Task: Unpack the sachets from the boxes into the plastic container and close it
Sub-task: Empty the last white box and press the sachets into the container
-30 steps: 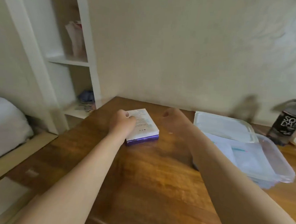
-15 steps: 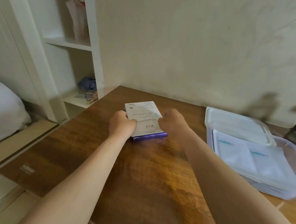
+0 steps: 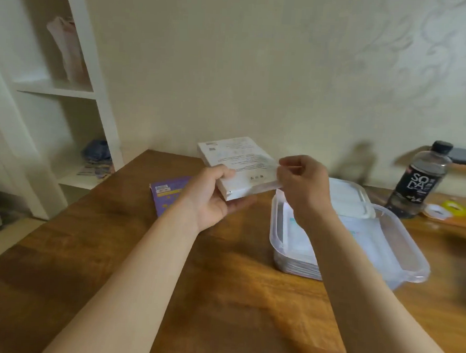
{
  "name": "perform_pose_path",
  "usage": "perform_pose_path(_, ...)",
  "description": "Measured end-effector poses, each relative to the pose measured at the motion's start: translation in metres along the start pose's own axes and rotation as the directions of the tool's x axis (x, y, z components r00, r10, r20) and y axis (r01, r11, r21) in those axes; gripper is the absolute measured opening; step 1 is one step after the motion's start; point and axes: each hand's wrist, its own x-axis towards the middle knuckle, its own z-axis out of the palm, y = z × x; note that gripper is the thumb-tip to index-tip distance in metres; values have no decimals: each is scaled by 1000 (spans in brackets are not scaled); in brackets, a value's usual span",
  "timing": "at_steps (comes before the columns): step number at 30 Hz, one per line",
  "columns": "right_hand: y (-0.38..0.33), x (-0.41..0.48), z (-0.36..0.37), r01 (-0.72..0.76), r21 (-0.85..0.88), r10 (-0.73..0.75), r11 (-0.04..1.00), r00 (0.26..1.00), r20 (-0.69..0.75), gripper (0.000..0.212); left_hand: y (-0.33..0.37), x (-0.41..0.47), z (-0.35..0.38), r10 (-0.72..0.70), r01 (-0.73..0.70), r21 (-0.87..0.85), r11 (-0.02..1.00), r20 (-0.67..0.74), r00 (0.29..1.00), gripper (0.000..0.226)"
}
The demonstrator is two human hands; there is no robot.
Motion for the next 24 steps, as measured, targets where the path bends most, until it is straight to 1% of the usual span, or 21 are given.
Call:
perform_pose_path(2, 5, 5, -31, 49, -33, -50, 998, 999, -21, 20, -18, 3, 26, -19, 19, 4, 1000, 117, 993, 34)
perform_pose_path(5, 16, 14, -75, 150, -244, -154, 958, 988, 3, 22, -39, 12, 60, -23, 17, 30, 999, 205, 978, 38)
perform_pose_path(7, 23, 18, -101, 234, -385, -218, 893, 972, 83, 24, -52, 18, 78, -12, -11, 94, 996, 239, 971, 41)
perform_pose_path(9, 28, 20, -122, 316, -453, -257, 834, 948, 187, 31, -64, 23, 94, -1, -41, 158, 987, 258, 966, 42)
perform_pose_path(11, 29, 21, -137, 353, -476, -249, 805, 930, 269, 35, -74, 28, 107, 4, -57, 195, 979, 259, 966, 43)
perform_pose_path(14, 32, 29, -150, 350, -477, -195, 806, 918, 344, 31, -83, 36, 117, 15, -67, 211, 975, 242, 970, 41)
perform_pose_path(18, 35, 41, -150, 347, -438, -208, 829, 919, 334, 19, -84, 44, 120, 35, -95, 229, 969, 253, 967, 33)
perform_pose_path(21, 41, 45, -142, 356, -427, -235, 831, 921, 310, 18, -86, 48, 116, 46, -117, 257, 959, 269, 962, 35)
perform_pose_path(24, 45, 46, -137, 365, -429, -237, 827, 916, 322, 17, -87, 52, 111, 38, -115, 264, 958, 281, 959, 39)
